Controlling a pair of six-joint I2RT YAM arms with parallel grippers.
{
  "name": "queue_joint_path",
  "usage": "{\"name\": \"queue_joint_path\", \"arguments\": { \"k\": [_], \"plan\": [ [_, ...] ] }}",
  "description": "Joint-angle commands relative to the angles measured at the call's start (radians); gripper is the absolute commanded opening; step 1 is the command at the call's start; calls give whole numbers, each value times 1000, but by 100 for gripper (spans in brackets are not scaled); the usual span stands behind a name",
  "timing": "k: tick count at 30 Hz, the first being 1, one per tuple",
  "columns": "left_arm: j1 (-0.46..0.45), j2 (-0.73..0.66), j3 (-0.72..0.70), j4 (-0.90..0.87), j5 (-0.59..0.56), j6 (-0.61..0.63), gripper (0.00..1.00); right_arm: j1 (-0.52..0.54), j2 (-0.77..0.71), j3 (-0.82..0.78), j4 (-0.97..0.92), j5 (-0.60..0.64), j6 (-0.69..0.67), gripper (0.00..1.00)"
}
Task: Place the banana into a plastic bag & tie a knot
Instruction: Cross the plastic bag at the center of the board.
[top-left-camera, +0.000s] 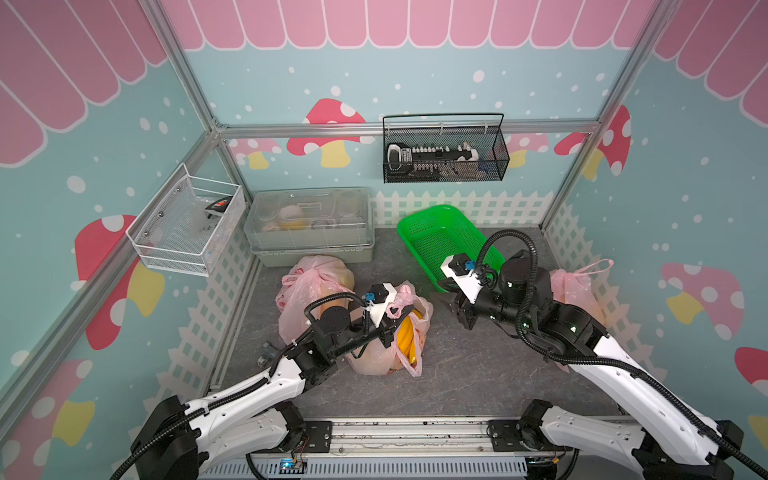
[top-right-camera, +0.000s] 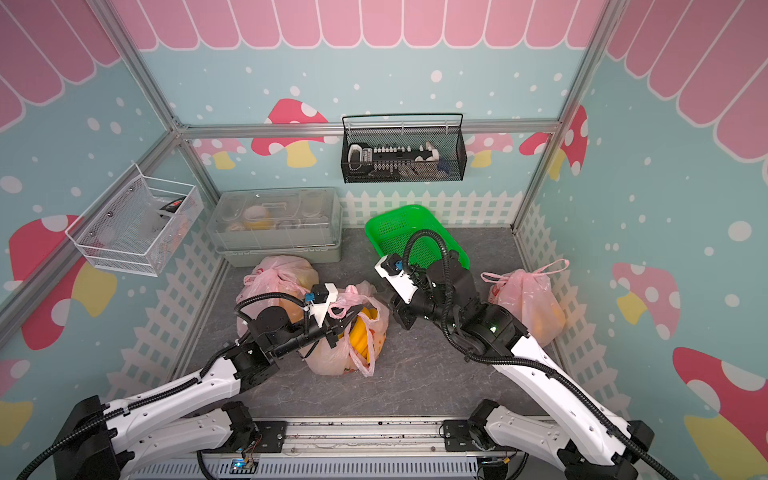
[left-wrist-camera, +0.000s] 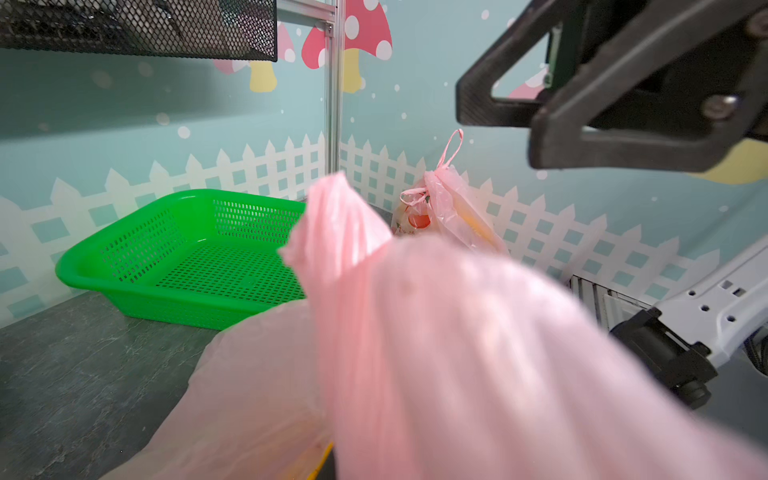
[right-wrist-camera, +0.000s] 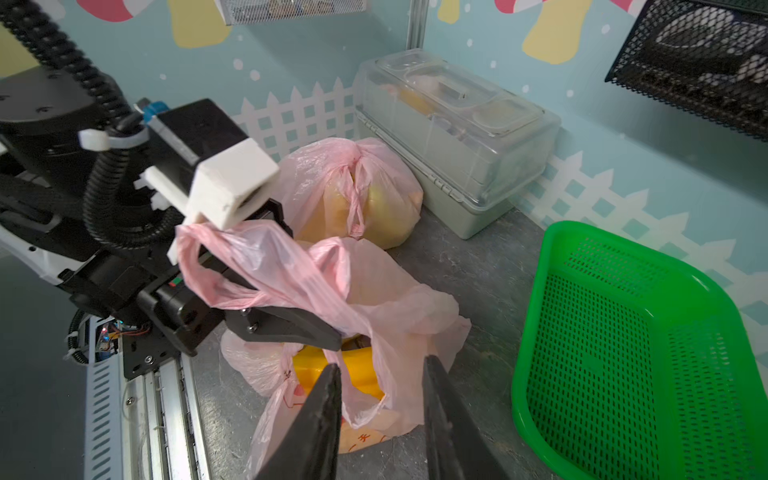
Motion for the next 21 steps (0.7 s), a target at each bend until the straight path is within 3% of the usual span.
{"name": "queue_joint_path", "arguments": {
  "k": [1, 8, 21],
  "plan": [
    [6, -27, -4, -11, 51, 41, 8, -6, 50, 14, -18, -82, 9, 34],
    [6, -28, 7, -66, 106, 66, 8, -5, 66, -6, 66, -213, 39, 44],
    [7, -3, 19, -81, 204, 74, 8, 4, 125, -23, 126, -259, 71, 40]
  ]
}}
